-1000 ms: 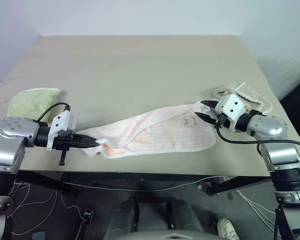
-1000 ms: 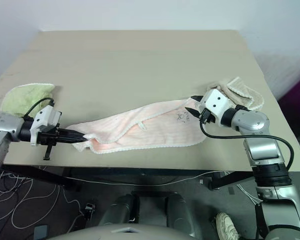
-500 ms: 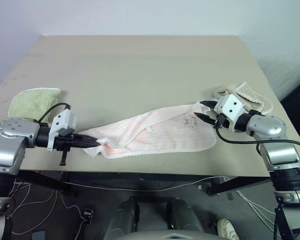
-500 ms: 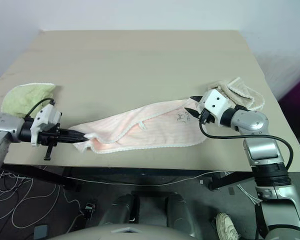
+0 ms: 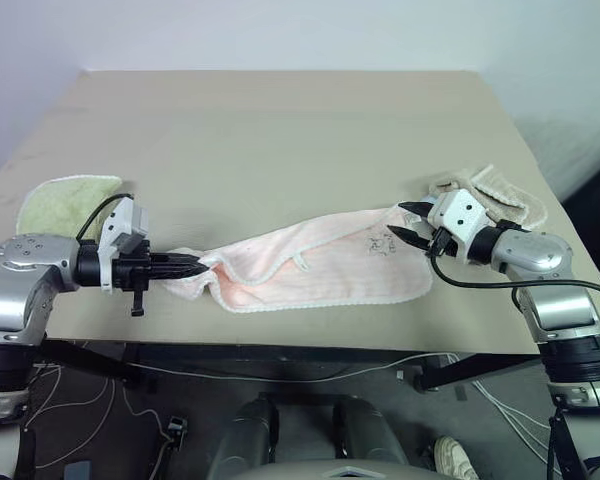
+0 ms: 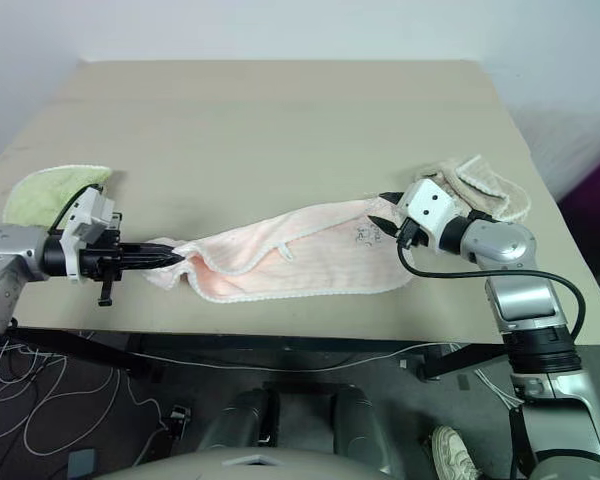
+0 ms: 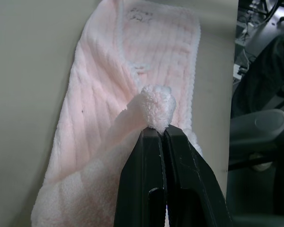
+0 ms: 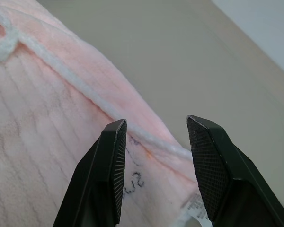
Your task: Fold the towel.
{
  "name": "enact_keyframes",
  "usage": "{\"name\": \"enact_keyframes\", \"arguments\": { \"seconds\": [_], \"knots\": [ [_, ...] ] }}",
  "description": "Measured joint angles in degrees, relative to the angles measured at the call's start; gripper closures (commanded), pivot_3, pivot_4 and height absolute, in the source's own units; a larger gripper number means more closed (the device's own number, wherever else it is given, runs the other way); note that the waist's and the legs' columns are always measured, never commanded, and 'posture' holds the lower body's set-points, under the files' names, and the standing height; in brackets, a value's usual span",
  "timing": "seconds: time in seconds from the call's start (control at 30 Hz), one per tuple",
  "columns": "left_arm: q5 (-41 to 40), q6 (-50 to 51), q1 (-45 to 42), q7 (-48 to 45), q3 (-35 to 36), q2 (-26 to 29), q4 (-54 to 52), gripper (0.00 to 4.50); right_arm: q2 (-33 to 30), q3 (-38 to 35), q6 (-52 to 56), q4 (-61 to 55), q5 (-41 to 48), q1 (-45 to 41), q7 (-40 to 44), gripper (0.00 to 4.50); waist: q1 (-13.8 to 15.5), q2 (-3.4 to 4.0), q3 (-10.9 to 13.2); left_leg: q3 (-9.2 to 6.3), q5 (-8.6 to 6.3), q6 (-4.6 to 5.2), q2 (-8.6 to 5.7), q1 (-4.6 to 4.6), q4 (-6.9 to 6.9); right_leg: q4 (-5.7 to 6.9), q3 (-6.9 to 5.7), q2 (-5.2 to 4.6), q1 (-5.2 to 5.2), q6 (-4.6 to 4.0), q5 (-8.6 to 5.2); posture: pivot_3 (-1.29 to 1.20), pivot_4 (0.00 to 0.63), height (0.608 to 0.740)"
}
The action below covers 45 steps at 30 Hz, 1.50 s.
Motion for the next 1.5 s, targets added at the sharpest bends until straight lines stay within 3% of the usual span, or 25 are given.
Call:
{"name": "enact_keyframes", "arguments": {
  "seconds": [0.1, 0.13, 0.2, 0.3, 0.73, 0.97, 1.07, 1.23, 1.43, 1.5],
  "knots": [
    [1.23, -1.26, 0.05, 0.13, -0.03, 0.00, -0.28, 3.51, 0.00, 0.02, -0.01, 0.00, 0.00, 0.00, 0.00, 2.38, -0.07, 0.00, 0.00, 0.00, 0.00, 0.00, 0.01, 0.00, -0.01, 0.00, 0.00, 0.00, -0.01, 0.00, 0.00, 0.00, 0.150, 0.740],
    [1.79, -1.80, 0.16, 0.18, -0.05, 0.00, -0.28, 3.51, 0.00, 0.02, -0.01, 0.00, 0.00, 0.00, 0.00, 2.38, -0.09, 0.00, 0.00, -0.01, 0.00, 0.00, 0.01, 0.00, -0.01, 0.00, 0.00, 0.00, -0.01, 0.00, 0.00, 0.00, 0.150, 0.740],
    [2.45, -2.42, 0.86, -0.03, -0.08, 0.00, -0.29, 3.72, 0.00, 0.02, -0.01, 0.00, 0.00, 0.01, -0.01, 2.38, -0.27, 0.00, 0.00, 0.00, 0.00, 0.00, 0.01, 0.00, -0.01, 0.01, 0.01, 0.00, -0.02, 0.00, 0.00, 0.00, 0.150, 0.740],
    [2.47, -2.40, 1.15, -0.57, -0.09, 0.00, -0.28, 4.48, 0.02, 0.02, -0.01, 0.00, 0.00, 0.01, -0.02, 2.38, -0.22, 0.00, 0.00, -0.01, 0.00, 0.00, 0.04, 0.00, -0.01, 0.01, 0.00, 0.02, -0.02, 0.00, 0.00, 0.00, 0.150, 0.740],
    [5.21, -5.76, 1.10, -1.37, -1.44, 0.09, 1.15, 4.48, 0.45, 0.02, -0.02, 0.00, 0.00, 0.75, -0.40, 2.38, -0.21, 0.00, 0.00, -0.01, 0.00, 0.00, 0.03, 0.00, -0.01, 0.01, 0.00, 0.01, -0.02, 0.00, 0.00, 0.00, 0.150, 0.740],
    [5.59, -7.59, -1.30, -1.17, -1.32, 0.64, 4.08, 4.48, -1.29, 3.76, -11.85, 6.42, -10.04, -2.29, -3.48, 2.38, -0.33, 0.01, 0.00, 0.02, 0.00, 0.00, 0.00, 0.01, -0.02, 0.01, 0.00, 0.04, -0.04, 0.00, 0.00, 0.00, 0.150, 0.740],
    [5.98, -8.41, -1.23, -1.17, -1.30, 0.70, 5.08, 4.50, -1.21, 5.41, -15.83, 11.87, -13.29, -5.91, -4.87, 1.84, -0.40, 0.01, 0.01, 0.03, 0.00, -0.01, 0.02, 0.00, -0.02, 0.03, 0.00, 0.05, -0.06, 0.00, 0.00, 0.00, 0.150, 0.740],
    [6.14, -8.74, -1.03, -1.11, -0.88, 1.12, 5.65, 4.50, -1.07, 10.79, -24.93, 25.40, -23.72, -14.56, -12.22, 0.21, -0.37, 0.02, 0.01, 0.05, 0.01, -0.01, 0.00, 0.00, -0.04, 0.04, 0.01, 0.08, -0.11, 0.00, 0.00, 0.00, 0.150, 0.740],
    [6.21, -8.88, -0.45, -0.95, 0.27, 1.50, 6.05, 4.50, -0.26, 17.95, -35.03, 41.27, -34.08, -23.83, -20.17, 0.21, -0.45, 0.03, 0.02, 0.07, 0.01, -0.02, -0.01, -0.02, -0.03, 0.05, 0.02, 0.09, -0.14, 0.00, 0.00, 0.00, 0.150, 0.740],
    [6.20, -8.87, 0.21, -0.81, 0.65, 1.54, 5.86, 4.50, -0.20, 19.32, -37.48, 44.71, -35.95, -25.66, -21.79, 0.63, -0.48, 0.03, 0.02, 0.07, 0.02, -0.02, -0.01, -0.02, -0.05, 0.05, 0.03, 0.09, -0.15, 0.00, 0.00, 0.00, 0.150, 0.740]
  ]
}}
